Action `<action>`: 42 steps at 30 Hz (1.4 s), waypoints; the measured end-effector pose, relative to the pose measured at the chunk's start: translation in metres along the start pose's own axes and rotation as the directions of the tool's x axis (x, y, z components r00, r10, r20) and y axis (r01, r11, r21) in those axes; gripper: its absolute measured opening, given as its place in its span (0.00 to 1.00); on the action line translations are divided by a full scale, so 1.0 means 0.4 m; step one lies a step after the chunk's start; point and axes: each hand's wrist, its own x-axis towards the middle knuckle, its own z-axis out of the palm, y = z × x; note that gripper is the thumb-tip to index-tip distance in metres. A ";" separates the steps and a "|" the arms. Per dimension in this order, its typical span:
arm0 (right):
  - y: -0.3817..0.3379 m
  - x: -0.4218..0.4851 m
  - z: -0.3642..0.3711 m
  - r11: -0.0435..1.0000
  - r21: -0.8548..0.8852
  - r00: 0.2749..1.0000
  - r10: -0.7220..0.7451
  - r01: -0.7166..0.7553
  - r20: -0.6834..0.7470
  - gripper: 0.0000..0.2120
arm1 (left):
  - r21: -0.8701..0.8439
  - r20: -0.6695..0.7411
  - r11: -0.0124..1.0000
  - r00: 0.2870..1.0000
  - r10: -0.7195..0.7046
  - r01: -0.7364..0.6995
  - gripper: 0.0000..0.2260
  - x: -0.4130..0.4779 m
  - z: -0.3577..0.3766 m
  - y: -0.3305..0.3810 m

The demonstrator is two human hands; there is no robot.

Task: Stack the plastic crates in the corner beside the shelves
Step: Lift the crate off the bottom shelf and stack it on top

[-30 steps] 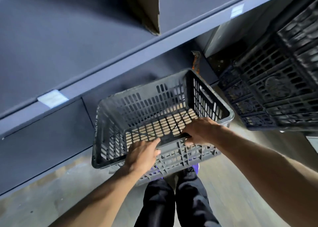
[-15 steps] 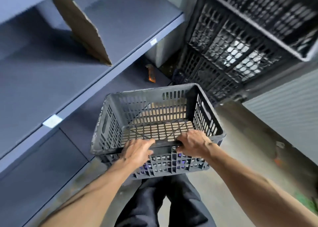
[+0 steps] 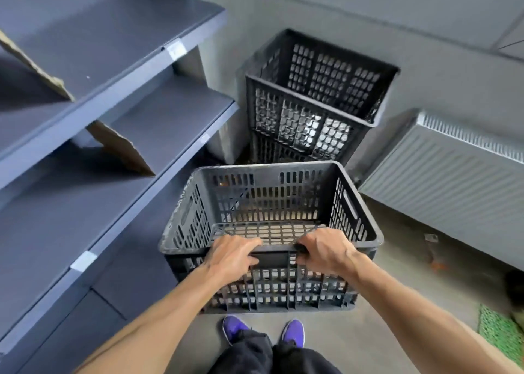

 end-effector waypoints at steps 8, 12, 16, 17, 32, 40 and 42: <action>0.091 -0.156 -0.107 0.999 -0.030 0.986 0.033 -0.039 -0.165 0.14 | 0.074 -0.046 0.995 0.996 0.077 -0.074 0.23 0.014 -0.112 0.147; 0.107 -0.223 -0.156 0.998 -0.041 0.967 0.041 -0.053 -0.252 0.14 | 0.129 -0.098 0.984 0.986 0.135 -0.121 0.20 0.003 -0.182 0.189; 0.109 -0.269 -0.213 0.998 -0.027 0.949 0.045 -0.057 -0.313 0.15 | 0.181 -0.170 0.970 0.966 0.193 -0.162 0.13 -0.020 -0.261 0.216; 0.106 -0.278 -0.227 0.998 -0.032 0.942 0.042 -0.056 -0.332 0.15 | 0.190 -0.185 0.968 0.962 0.202 -0.167 0.12 -0.026 -0.280 0.221; 0.111 -0.382 -0.430 0.980 -0.151 0.783 0.009 -0.131 -0.623 0.15 | 0.330 -0.467 0.919 0.809 0.357 -0.216 0.11 -0.040 -0.504 0.281; 0.141 -0.371 -0.528 0.963 -0.162 0.707 0.041 -0.217 -0.706 0.14 | 0.409 -0.542 0.867 0.688 0.483 -0.286 0.11 0.040 -0.619 0.291; 0.149 -0.354 -0.552 0.957 -0.162 0.691 0.052 -0.242 -0.721 0.13 | 0.430 -0.555 0.850 0.654 0.514 -0.304 0.10 0.067 -0.649 0.289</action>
